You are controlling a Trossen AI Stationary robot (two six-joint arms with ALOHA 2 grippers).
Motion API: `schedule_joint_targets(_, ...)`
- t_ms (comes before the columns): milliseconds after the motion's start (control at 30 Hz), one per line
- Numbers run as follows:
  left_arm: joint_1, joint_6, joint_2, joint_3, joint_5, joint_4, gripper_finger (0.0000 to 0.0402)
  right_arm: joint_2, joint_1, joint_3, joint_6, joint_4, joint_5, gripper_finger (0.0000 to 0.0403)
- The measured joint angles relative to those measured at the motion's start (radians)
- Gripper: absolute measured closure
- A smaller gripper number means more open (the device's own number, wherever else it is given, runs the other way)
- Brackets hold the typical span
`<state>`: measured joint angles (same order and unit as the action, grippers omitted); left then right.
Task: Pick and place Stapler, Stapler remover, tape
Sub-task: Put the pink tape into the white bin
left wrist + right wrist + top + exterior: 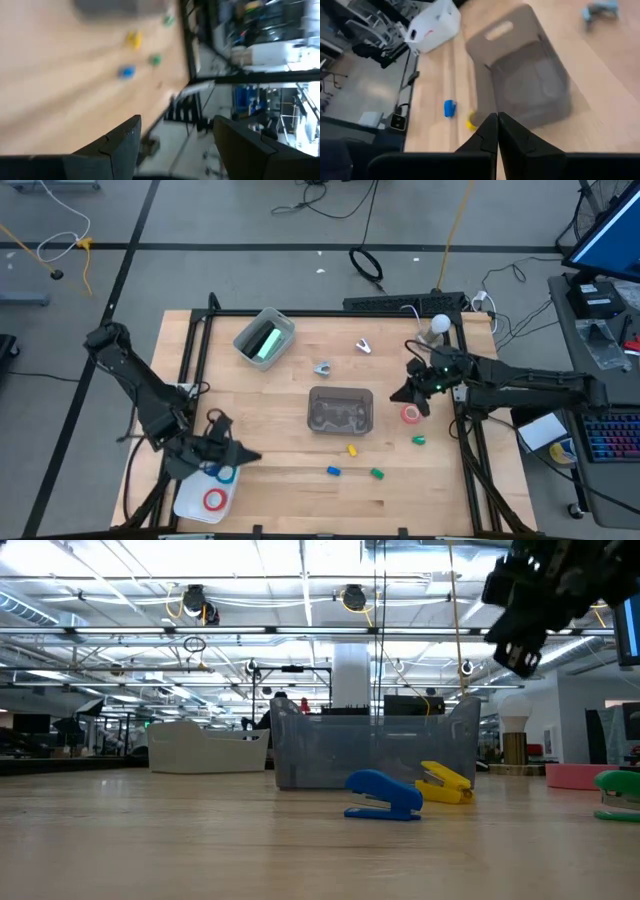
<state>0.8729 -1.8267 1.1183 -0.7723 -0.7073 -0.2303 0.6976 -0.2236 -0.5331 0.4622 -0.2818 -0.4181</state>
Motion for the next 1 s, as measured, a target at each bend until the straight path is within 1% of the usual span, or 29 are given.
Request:
schedule_joint_targets(133,-0.041,0.211,-0.041,0.0,-0.1,-0.006,0.0156,0.012,0.118,-0.094,-0.014,-0.115,0.11,0.0402)
schedule_joint_targets(267,-0.087,0.414,-0.06,0.0,-0.192,-0.012,0.0156,0.061,0.253,-0.203,-0.013,-0.344,0.243,0.0402)
schedule_joint_targets(367,-0.126,0.56,-0.061,0.0,-0.263,-0.013,0.0156,0.131,0.352,-0.265,0.019,-0.517,0.325,0.0402)
schedule_joint_targets(500,-0.187,0.741,-0.061,0.0,-0.327,-0.013,0.0156,0.261,0.446,-0.325,0.048,-0.689,0.373,0.0402)
schedule_joint_targets(600,-0.236,0.855,-0.061,0.0,-0.334,-0.013,0.0156,0.353,0.474,-0.33,0.045,-0.726,0.362,0.0402)
schedule_joint_targets(667,-0.266,0.902,-0.061,0.0,-0.334,-0.013,0.0156,0.404,0.477,-0.33,0.023,-0.736,0.339,0.0402)
schedule_joint_targets(733,-0.295,0.937,-0.061,0.0,-0.334,-0.013,0.0156,0.442,0.477,-0.33,0.018,-0.743,0.34,0.04)
schedule_joint_targets(867,-0.336,0.966,-0.061,0.0,-0.334,-0.012,0.0156,0.468,0.464,-0.33,-0.04,-0.742,0.348,0.0382)
schedule_joint_targets(1000,-0.352,0.969,-0.061,0.0,-0.328,-0.012,0.0156,0.458,0.446,-0.33,-0.082,-0.741,0.395,0.0351)
